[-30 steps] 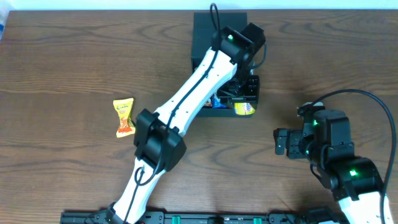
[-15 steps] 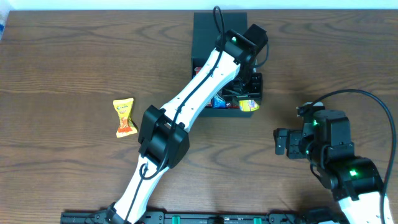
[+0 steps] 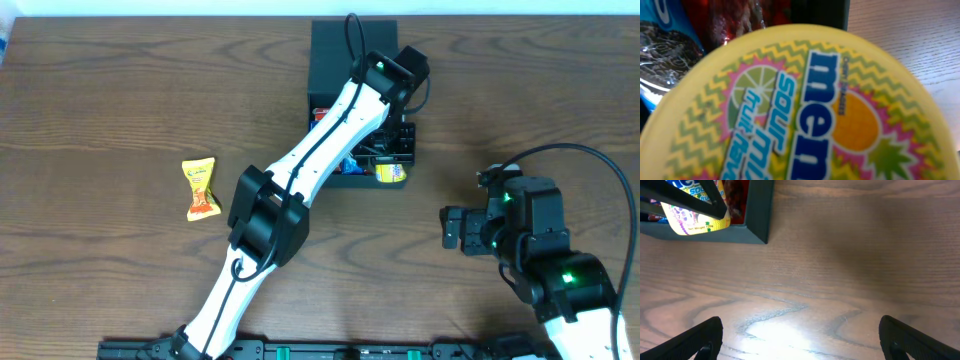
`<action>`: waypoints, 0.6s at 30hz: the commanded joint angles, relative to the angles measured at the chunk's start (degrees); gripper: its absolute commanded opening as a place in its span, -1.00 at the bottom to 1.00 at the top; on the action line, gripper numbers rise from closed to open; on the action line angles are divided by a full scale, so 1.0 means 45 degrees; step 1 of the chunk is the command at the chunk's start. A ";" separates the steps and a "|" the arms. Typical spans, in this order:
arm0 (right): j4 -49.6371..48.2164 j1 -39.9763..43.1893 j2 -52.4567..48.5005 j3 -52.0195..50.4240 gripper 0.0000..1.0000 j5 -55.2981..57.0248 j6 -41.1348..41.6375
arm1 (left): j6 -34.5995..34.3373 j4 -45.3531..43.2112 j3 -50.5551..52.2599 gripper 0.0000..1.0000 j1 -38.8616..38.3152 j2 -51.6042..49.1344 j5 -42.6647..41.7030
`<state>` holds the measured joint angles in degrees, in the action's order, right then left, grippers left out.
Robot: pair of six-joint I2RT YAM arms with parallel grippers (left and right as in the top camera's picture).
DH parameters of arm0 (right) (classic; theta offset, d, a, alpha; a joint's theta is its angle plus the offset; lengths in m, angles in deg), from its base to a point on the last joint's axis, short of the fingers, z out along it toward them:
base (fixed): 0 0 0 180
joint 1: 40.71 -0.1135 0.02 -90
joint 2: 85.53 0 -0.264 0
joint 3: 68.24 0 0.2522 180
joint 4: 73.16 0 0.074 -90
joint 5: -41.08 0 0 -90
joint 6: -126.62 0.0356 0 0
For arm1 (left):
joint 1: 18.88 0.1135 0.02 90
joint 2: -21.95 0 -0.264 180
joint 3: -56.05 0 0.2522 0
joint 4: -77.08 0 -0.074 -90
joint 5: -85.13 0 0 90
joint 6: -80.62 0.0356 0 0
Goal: Pack container
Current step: 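Carry the Mentos roll right and lower it into the black box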
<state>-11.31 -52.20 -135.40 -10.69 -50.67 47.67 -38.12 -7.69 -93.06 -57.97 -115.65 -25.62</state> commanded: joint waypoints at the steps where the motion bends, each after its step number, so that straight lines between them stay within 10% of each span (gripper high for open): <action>1: -0.0019 0.0121 -0.0005 0.0053 0.98 -0.0049 -0.0185 | -0.0253 -0.0034 -0.0199 -0.89 0.0087 -0.0398 0.0748; 12: -0.0019 0.0121 -0.0005 0.0053 0.99 -0.0049 -0.0185 | -0.0724 -0.0597 -0.0199 -0.89 0.0121 -0.0398 0.0743; 18: -0.0019 0.0121 -0.0005 0.0053 0.99 -0.0049 -0.0185 | -0.0724 -0.0602 -0.0199 -0.53 0.0102 -0.0398 0.0743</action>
<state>-11.28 -52.20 -135.40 -10.69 -50.67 47.67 -40.91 -10.42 -93.06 -57.62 -117.29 -22.67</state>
